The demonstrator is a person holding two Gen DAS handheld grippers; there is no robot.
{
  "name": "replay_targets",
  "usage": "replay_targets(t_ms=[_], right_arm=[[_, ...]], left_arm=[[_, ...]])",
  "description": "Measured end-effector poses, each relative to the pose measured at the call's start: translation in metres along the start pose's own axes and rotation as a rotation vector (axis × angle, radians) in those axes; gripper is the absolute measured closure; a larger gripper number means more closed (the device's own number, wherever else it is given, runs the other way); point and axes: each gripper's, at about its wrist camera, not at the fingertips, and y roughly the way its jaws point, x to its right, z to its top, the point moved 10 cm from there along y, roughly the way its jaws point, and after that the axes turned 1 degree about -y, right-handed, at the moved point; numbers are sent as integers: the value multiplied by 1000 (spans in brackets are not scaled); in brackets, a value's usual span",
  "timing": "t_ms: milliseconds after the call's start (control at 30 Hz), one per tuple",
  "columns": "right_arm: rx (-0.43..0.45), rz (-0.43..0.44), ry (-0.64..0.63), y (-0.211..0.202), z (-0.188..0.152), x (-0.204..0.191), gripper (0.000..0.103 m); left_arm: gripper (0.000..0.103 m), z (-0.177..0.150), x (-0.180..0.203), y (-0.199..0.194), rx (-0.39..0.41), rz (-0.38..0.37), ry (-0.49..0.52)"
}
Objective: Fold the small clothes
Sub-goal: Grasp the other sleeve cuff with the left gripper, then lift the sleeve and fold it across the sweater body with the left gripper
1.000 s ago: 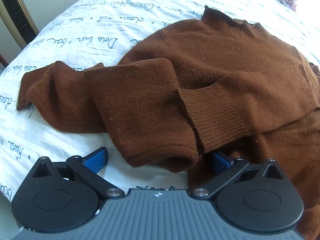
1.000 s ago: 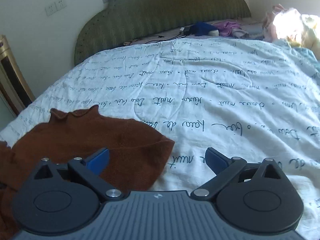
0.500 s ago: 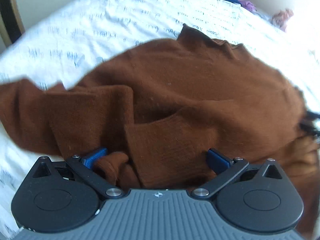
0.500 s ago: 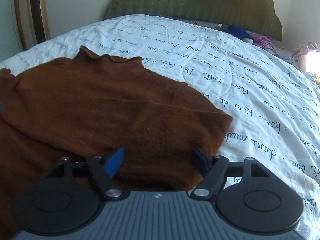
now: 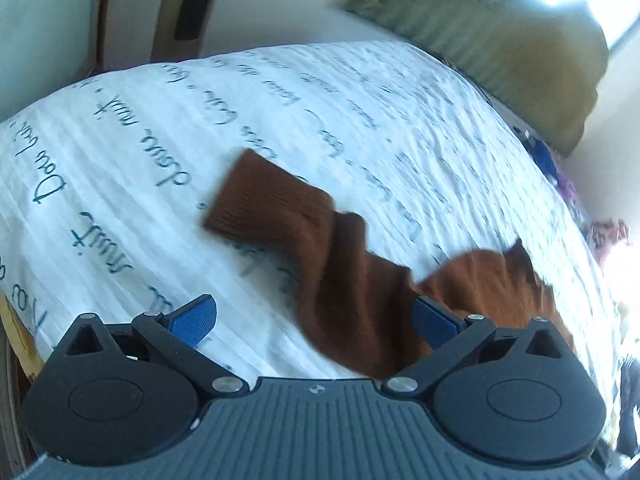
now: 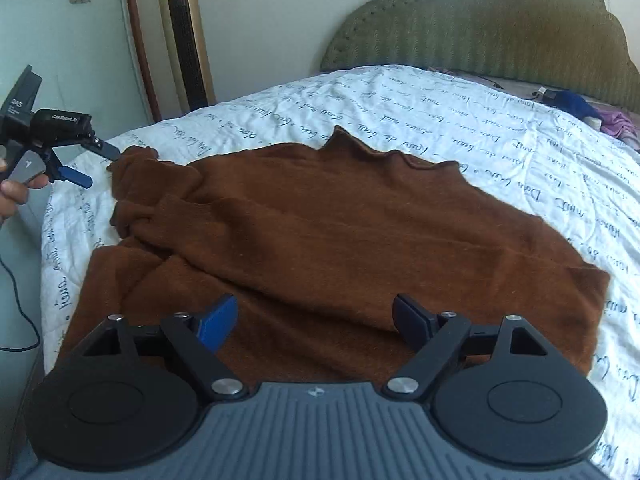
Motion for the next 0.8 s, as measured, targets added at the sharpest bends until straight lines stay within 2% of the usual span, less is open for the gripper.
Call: replay_targets(t_ms=[67, 167, 267, 400, 467, 500, 533, 567, 600, 633, 667, 700, 800], right_arm=[[0, 3, 4, -1, -4, -7, 18], [-6, -2, -1, -5, -7, -12, 18], [-17, -22, -4, -4, -7, -10, 18], [-29, -33, 16, -4, -7, -6, 18], [-25, -42, 23, -4, -6, -5, 18], [-27, -43, 24, -5, -6, -4, 18], [-26, -45, 24, -5, -5, -4, 18], [-23, -48, 24, -5, -5, -5, 18], [-21, -50, 23, -6, -4, -5, 18], [-19, -50, 21, -7, -3, -6, 18], [-17, -52, 20, -7, -2, -6, 18], [-16, -53, 20, -8, -2, -6, 18], [-14, -55, 23, -11, -2, -6, 18]], left_arm=[[1, 12, -13, 8, -15, -57, -72], [1, 24, -16, 16, 0, -115, -125], [3, 35, -20, 23, 32, -142, -182], [3, 42, -26, 26, 64, -177, -307], [8, 45, -29, 27, 57, -200, -347], [22, 45, -31, 27, 50, -211, -369], [42, 43, -32, 27, 28, -221, -392], [55, 40, -32, 30, -5, -245, -422], [80, 36, -30, 34, -45, -293, -462], [89, 32, -28, 39, -80, -320, -494], [91, 29, -29, 43, -96, -318, -516], [99, 27, -31, 47, -92, -319, -536], [99, 25, -40, 44, -23, -341, -591]])
